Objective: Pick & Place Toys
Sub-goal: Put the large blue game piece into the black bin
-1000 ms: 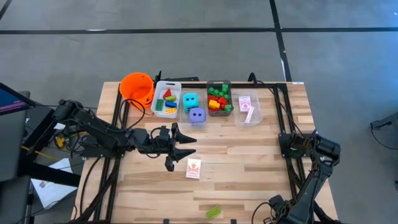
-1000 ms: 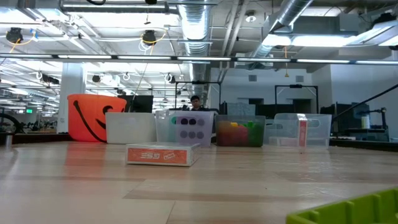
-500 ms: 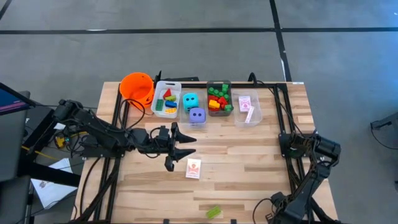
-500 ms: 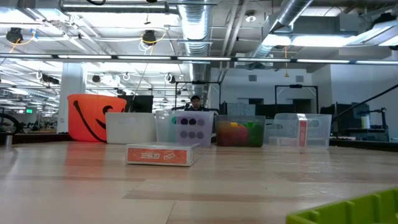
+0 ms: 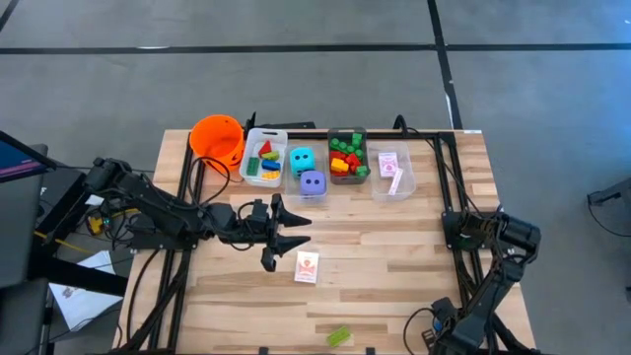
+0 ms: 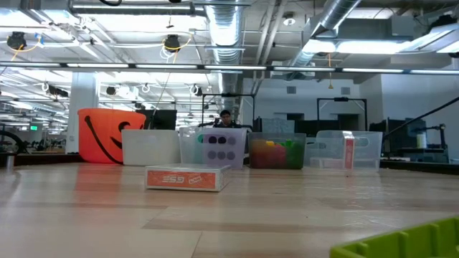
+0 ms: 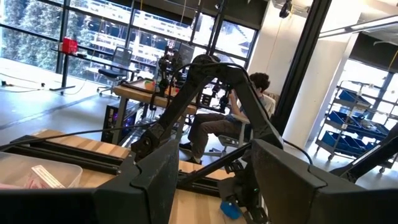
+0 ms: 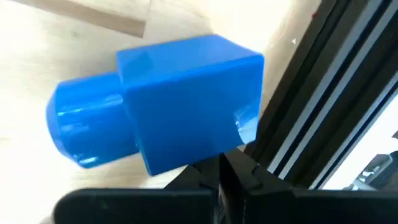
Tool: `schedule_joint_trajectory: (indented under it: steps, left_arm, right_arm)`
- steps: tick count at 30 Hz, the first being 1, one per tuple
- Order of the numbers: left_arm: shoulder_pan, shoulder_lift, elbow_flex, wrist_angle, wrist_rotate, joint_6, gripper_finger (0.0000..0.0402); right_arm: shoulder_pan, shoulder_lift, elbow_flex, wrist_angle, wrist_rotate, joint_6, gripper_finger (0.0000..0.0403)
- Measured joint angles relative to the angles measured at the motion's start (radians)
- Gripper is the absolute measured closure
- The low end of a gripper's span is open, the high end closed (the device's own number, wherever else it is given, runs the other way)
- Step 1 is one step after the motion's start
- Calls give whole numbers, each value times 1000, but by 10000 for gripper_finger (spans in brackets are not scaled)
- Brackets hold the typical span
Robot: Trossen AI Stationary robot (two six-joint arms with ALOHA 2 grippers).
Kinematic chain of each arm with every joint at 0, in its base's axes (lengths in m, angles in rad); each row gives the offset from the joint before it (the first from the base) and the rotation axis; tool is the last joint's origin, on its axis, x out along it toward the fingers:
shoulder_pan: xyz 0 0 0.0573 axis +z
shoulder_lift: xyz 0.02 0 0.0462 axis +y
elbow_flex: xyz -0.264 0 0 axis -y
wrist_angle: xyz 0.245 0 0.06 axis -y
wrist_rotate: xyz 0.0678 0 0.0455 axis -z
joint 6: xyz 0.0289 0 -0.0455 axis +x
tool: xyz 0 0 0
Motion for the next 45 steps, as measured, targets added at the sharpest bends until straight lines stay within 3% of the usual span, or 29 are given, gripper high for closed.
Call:
schedule_joint_trajectory:
  steps: [6, 18, 27, 35, 41, 43, 45]
  left_arm:
    - [0, 0, 0, 0, 0, 4, 207]
    - [0, 0, 0, 0, 0, 4, 207]
    - [0, 0, 0, 0, 0, 3, 207]
    - [5, 0, 0, 10, 0, 3, 207]
    - [5, 0, -1, 9, 0, 3, 207]
    - [5, 0, -1, 8, 0, 3, 207]
    - [5, 0, -1, 8, 0, 3, 207]
  right_arm:
    - [-5, -2, 1, -39, 114, 7, 403]
    - [-22, 2, 7, -92, 160, 38, 403]
    - [-17, 11, 109, -135, 161, 20, 403]
    - [-59, 2, 262, -365, 167, -94, 403]
    - [-115, 2, 423, -669, 252, -173, 403]
    - [-123, -4, 454, -675, 285, -217, 403]
    - [-132, -8, 458, -673, 389, -259, 403]
